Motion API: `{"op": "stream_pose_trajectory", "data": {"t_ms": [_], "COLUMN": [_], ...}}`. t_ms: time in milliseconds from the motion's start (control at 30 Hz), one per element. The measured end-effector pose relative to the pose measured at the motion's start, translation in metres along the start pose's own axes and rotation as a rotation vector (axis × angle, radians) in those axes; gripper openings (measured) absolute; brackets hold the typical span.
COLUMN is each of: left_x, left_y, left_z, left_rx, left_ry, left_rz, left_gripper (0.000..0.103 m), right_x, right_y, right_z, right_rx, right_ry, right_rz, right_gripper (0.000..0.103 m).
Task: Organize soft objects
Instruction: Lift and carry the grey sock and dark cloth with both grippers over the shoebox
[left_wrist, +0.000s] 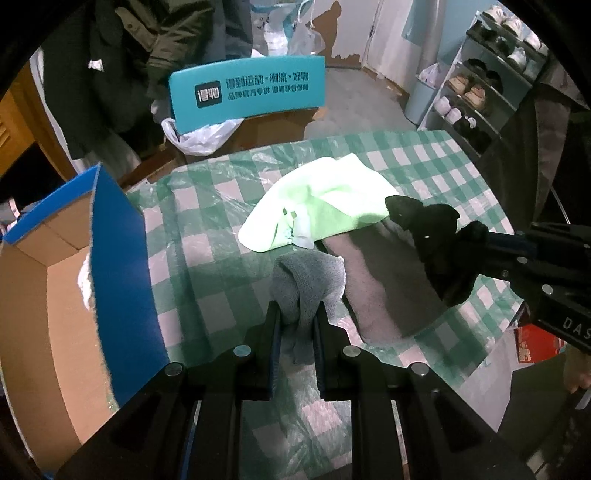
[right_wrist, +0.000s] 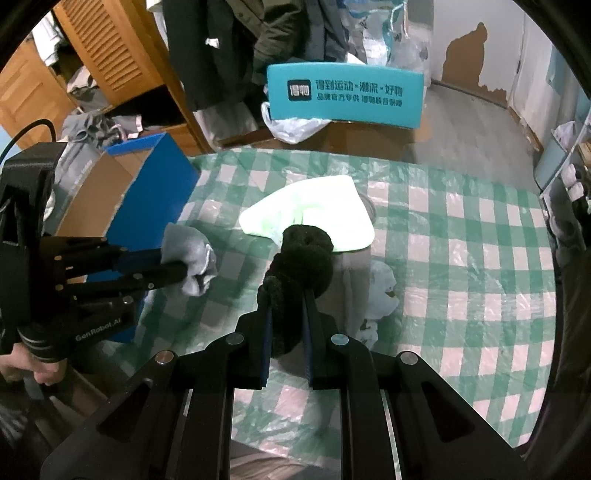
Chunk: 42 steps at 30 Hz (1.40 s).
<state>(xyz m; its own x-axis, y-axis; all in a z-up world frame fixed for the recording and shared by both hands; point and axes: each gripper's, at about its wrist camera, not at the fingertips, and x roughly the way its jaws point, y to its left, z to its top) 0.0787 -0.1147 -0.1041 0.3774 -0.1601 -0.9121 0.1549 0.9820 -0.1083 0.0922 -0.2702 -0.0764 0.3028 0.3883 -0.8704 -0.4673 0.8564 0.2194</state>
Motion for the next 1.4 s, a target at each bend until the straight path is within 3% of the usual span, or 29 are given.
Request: {"op": "stream_pose_trajectory", "data": {"t_ms": [700, 1400], "left_x": [-0.053, -0.093], "left_y": [0.018, 0.053], "left_z": [-0.015, -0.028], "left_rx": [-0.014, -0.047], "left_ry": [-0.079, -0.147], "left_rz": [0.008, 0.028], "left_gripper": [0.016, 0.016], "right_x": [-0.033, -0.03], "right_y": [0.042, 0.089], "right_z": [0.008, 0.027], "right_rx": [-0.07, -0.153], "right_ry": [-0.065, -0.07], "right_rz": [0.023, 0.054], "right_gripper": [0.013, 0.013]}}
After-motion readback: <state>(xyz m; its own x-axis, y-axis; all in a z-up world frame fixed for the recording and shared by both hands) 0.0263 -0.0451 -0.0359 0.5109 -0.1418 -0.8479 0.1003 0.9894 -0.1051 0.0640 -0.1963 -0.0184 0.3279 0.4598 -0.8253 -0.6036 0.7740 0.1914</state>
